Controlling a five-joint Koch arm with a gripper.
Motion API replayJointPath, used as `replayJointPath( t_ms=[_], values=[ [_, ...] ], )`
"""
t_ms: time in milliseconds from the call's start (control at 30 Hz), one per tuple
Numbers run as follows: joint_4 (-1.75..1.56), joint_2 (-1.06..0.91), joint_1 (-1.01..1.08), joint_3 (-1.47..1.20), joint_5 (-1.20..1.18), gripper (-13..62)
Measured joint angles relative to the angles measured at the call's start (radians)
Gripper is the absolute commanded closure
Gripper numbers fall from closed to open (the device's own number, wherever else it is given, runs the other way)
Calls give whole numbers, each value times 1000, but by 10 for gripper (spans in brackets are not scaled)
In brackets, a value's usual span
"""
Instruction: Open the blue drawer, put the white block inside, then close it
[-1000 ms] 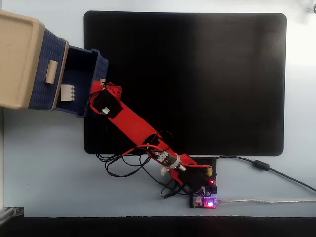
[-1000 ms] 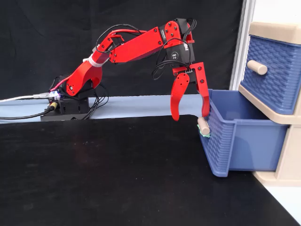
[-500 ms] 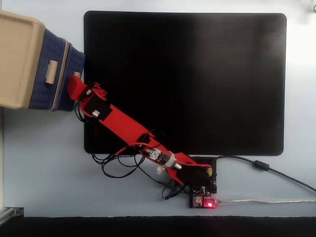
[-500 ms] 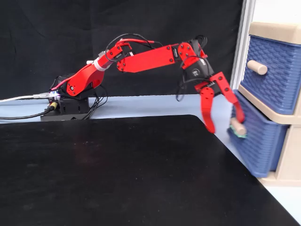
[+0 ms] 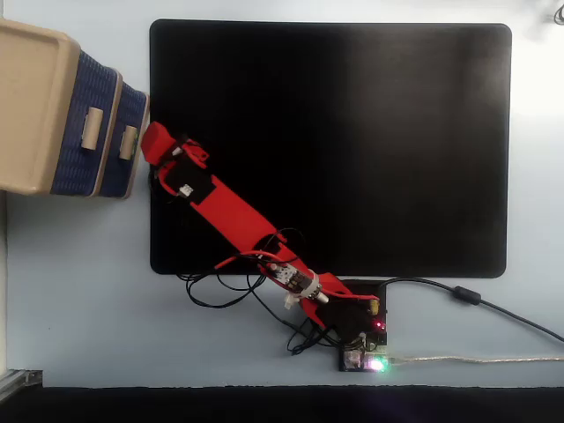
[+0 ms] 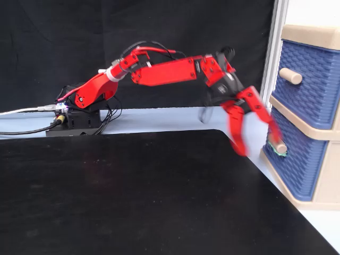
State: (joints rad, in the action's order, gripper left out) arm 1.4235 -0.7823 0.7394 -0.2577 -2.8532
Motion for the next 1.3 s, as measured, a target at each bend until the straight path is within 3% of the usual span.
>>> replayJointPath(
  t_ms=[67,200,267,467,633,833,1033,1300],
  values=[
    [296,-141,92,3,163,155],
    [552,-337,328,-72,551,156],
    [554,-468,465,-302,804,156],
    [541,-762,755,-902,1258,157],
    [365,-1072,793,-1500,1359,156],
    [-11,-1301,807,-2086,1374,156],
    [-5,-1471,831,-2180,1387,154],
    [137,-1471,873,-2178,1393,150]
  ],
)
